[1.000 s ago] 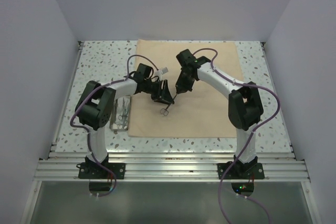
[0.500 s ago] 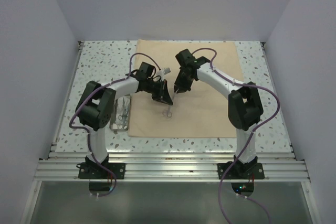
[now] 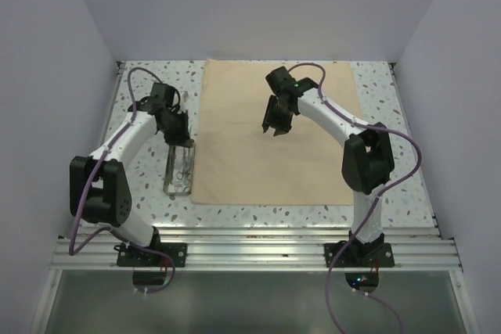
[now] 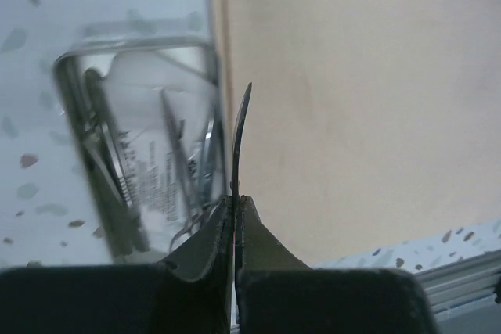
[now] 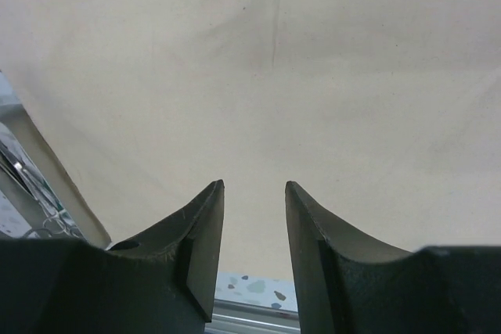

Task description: Prepare the surgical pack

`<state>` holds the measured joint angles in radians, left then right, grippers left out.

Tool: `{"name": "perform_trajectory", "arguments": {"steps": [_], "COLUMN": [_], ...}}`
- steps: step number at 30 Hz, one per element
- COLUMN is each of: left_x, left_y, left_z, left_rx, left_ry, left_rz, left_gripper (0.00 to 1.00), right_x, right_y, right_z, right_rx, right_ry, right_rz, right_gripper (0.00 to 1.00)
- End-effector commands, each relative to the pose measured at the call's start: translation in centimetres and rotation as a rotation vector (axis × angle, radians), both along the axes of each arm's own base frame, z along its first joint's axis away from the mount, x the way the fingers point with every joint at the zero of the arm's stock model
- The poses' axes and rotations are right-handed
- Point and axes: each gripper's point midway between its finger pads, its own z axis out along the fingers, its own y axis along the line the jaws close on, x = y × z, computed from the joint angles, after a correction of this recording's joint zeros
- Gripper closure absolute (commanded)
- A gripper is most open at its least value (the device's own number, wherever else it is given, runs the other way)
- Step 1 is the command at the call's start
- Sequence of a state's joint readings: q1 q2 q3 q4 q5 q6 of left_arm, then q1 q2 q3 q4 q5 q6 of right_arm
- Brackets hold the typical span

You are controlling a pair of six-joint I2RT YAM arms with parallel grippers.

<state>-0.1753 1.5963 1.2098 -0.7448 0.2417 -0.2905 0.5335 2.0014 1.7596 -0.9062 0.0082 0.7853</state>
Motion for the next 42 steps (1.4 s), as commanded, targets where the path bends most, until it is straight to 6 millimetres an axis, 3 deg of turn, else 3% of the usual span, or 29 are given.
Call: {"name": "perform_trajectory", "arguments": {"steps": [1, 15, 17, 20, 25, 26, 32, 37, 40, 42], "left_x": [-3.6, -3.2, -3.2, -3.1, -3.4, -3.4, -2.8, -2.5, -2.1, -2.0], "left_y": [4.7, 6.0, 5.8, 5.6, 6.0, 6.1, 5.8, 5.5, 5.5, 6.9], "left_z": [-2.1, -5.8, -5.9, -5.5, -4.8, -3.8, -1.7, -1.2, -0.6, -0.9], "left_rx": [0.154, 0.120, 0.103, 0.092, 0.112, 0.114, 0.099, 0.076, 0.075, 0.146], "left_ry": [0.128, 0.216, 0.223, 0.220, 0.212, 0.193, 0.139, 0.118, 0.082, 0.072], "left_rz": [0.026, 0.033, 0.035, 0.049, 0.067, 0.075, 0.079, 0.069, 0.095, 0.134], "left_gripper": [1.00, 0.99, 0.91, 0.78, 0.67, 0.63, 0.61, 0.60, 0.57, 0.51], "right_x": [-1.1, -3.5, -3.8, -3.9, -3.8, -3.7, -3.8, -4.3, -4.8, -4.6], "right_y": [-0.2, -1.0, -1.0, -1.0, -1.1, -1.1, -1.6, -2.2, -0.6, 0.4], "right_z": [1.9, 1.8, 1.5, 1.6, 2.1, 2.4, 2.6, 2.1, 2.7, 3.3], "right_rx": [0.026, 0.044, 0.045, 0.050, 0.048, 0.050, 0.025, 0.000, 0.074, 0.112], "right_ry": [-0.021, -0.010, 0.001, -0.002, -0.017, -0.025, -0.049, -0.050, -0.061, -0.074], "right_rz": [0.056, 0.114, 0.115, 0.116, 0.119, 0.125, 0.159, 0.204, 0.323, 0.393], "right_gripper": [0.59, 0.58, 0.58, 0.58, 0.58, 0.58, 0.58, 0.57, 0.56, 0.52]}}
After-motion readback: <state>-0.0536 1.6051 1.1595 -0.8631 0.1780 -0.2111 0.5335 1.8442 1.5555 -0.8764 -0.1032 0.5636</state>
